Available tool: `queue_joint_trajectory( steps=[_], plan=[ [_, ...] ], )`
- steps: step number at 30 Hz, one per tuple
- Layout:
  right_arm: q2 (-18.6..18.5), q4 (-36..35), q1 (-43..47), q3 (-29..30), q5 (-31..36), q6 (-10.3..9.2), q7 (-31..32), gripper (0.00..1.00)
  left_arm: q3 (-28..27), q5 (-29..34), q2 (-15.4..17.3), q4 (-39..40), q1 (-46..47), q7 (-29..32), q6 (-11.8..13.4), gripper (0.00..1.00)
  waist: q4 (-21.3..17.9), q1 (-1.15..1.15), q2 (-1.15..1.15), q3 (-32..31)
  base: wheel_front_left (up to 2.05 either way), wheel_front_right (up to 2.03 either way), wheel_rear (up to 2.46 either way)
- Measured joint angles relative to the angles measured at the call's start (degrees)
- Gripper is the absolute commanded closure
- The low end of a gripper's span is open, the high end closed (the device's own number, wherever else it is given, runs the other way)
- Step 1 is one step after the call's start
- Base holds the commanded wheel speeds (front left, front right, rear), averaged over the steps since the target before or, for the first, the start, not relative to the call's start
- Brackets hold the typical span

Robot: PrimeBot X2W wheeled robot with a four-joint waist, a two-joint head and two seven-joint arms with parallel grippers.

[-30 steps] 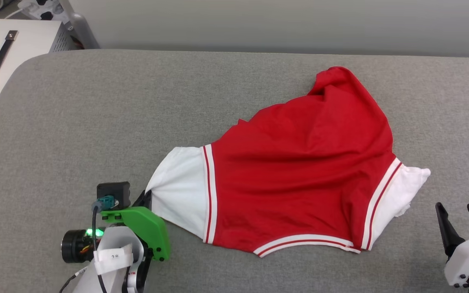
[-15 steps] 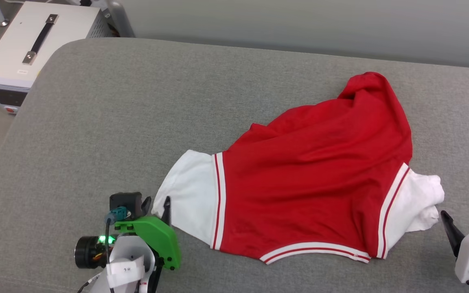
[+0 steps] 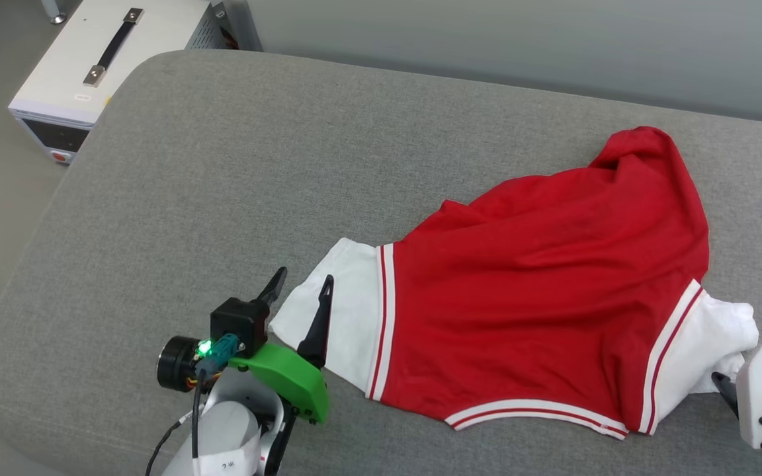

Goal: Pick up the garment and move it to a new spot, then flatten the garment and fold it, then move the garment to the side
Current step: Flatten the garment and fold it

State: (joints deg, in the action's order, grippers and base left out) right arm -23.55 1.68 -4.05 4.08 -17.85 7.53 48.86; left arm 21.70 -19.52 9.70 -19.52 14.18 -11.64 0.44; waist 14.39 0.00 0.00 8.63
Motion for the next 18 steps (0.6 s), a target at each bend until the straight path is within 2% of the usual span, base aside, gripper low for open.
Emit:
queue_joint_trajectory(
  steps=[3, 10, 11, 12, 13, 18],
  plan=[
    [-0.47, 2.11, -0.91, -1.38, 0.63, 0.00, 1.30, 0.00, 0.36, 0.32, -0.41, -0.01, 0.36, -0.60, -0.23, 0.00, 0.92, 0.00, 0.00, 0.65, 0.00, 0.00, 0.00],
    [-0.45, 6.12, -1.97, -2.23, 0.31, 0.00, -0.29, 0.00, 0.35, 0.32, -0.38, -0.07, 1.09, -1.22, -0.23, 0.00, 2.23, 0.00, 0.00, 2.00, 0.00, 0.00, 0.00],
    [-0.48, 6.72, -1.97, -2.34, 0.16, 0.00, -0.31, 0.34, 0.34, 0.32, -0.37, -0.08, 1.13, -1.29, -0.22, 0.00, 2.32, 0.00, 0.00, 2.19, 0.00, 0.00, 0.00],
    [-0.57, 7.04, -1.97, -2.40, -0.07, 0.00, -0.55, 0.84, 0.34, 0.32, -0.37, -0.09, 1.14, -1.34, -0.21, 0.00, 2.37, 0.00, 0.00, 2.32, 0.00, 0.00, 0.00],
    [-0.76, 7.42, -1.99, -2.45, -0.44, 0.00, -1.01, 1.00, 0.34, 0.31, -0.36, -0.12, 1.14, -1.43, -0.20, 0.00, 2.40, 0.00, 0.00, 2.43, 0.00, 0.00, 0.00],
    [-1.53, 9.14, -2.61, -1.82, -1.63, 0.05, -2.83, 1.00, 0.07, 0.14, 0.29, -0.66, 1.14, -1.44, 0.15, 0.00, 1.11, 0.00, 0.00, 1.80, 0.00, 0.00, 0.00]
  ],
)
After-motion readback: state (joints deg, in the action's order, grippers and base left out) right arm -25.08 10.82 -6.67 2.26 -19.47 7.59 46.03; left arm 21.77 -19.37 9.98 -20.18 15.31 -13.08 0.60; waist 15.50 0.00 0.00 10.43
